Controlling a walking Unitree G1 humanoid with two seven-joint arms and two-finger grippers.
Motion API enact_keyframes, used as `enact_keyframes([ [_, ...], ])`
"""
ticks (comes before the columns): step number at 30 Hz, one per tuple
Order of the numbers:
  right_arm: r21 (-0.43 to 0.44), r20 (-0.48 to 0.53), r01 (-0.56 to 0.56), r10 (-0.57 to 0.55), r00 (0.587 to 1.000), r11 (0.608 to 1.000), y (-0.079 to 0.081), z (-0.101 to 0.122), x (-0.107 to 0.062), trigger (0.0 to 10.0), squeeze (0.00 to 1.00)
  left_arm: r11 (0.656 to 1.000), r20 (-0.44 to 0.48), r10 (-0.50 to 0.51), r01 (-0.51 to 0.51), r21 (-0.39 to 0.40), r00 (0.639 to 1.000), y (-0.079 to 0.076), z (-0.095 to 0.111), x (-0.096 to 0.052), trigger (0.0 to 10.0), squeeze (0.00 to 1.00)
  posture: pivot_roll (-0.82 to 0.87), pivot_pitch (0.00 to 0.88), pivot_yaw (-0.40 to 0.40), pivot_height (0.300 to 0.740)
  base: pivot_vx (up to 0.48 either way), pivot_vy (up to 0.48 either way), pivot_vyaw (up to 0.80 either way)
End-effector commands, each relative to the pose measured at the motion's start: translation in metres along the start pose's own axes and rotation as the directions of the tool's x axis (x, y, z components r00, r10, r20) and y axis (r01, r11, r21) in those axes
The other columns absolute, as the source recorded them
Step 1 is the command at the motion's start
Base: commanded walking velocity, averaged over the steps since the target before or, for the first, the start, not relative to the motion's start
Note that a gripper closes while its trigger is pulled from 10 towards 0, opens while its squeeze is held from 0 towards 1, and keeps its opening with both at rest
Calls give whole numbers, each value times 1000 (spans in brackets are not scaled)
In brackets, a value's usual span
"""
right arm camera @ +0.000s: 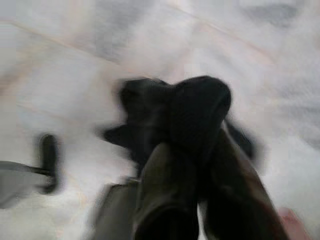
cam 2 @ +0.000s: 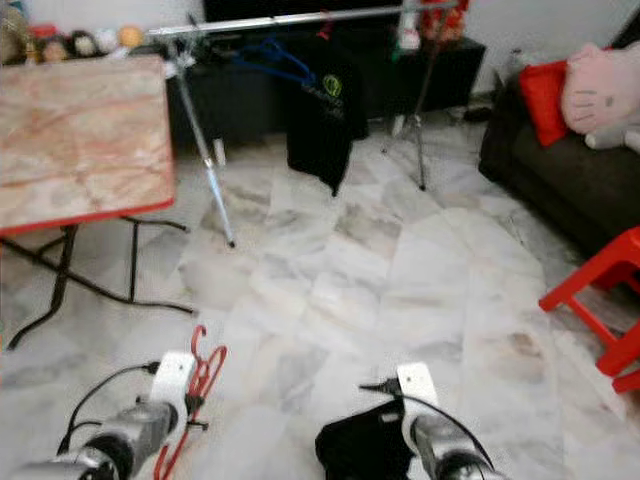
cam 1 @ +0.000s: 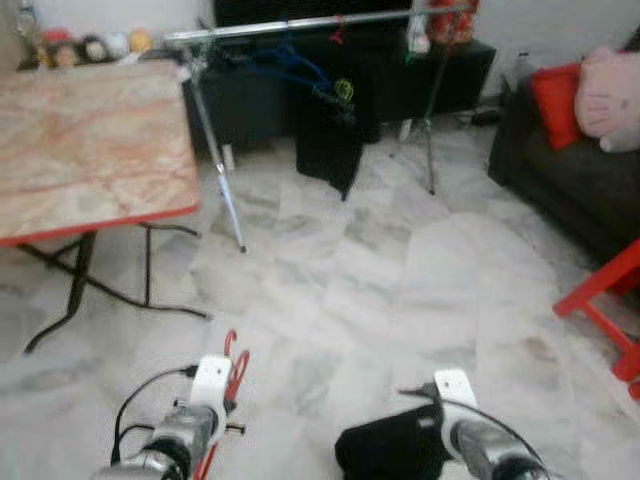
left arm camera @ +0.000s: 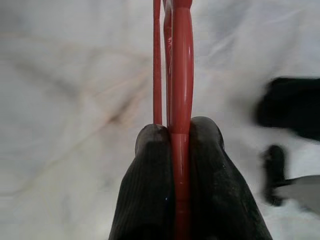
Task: Hang hanger
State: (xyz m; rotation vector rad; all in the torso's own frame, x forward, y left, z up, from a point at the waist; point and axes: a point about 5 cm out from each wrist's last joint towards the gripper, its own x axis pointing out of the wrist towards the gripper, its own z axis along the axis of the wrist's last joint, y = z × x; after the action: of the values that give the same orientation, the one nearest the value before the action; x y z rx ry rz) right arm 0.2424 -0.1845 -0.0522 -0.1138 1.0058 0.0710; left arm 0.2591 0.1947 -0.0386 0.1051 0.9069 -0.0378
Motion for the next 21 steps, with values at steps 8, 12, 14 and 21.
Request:
enact_keyframes([
  [8, 12, 14, 48, -49, 999, 999, -9, 3, -1, 10000, 0, 1000, -4, -15, 15, 5, 1000, -6, 0, 1, 10000, 0, -86, 0, -18, 740, 0, 292, 0],
  [12, 6, 13, 42, -42, 999, 999, -9, 3, -1, 10000, 0, 1000, -5, -16, 16, 6, 1000, -6, 0, 1, 10000, 0, -86, 0, -18, 740, 0, 290, 0],
  [14, 16, 15, 42, -42, 999, 999, -9, 3, -1, 10000, 0, 1000, -5, -17, 17, 6, 1000, -6, 0, 1, 10000, 0, -86, 0, -18, 740, 0, 294, 0],
  [21, 7, 19, 39, -39, 999, 999, -8, 4, -1, 10000, 0, 1000, -5, -18, 18, 8, 1000, -6, 1, 1, 10000, 0, -83, 0, -17, 740, 0, 289, 0],
])
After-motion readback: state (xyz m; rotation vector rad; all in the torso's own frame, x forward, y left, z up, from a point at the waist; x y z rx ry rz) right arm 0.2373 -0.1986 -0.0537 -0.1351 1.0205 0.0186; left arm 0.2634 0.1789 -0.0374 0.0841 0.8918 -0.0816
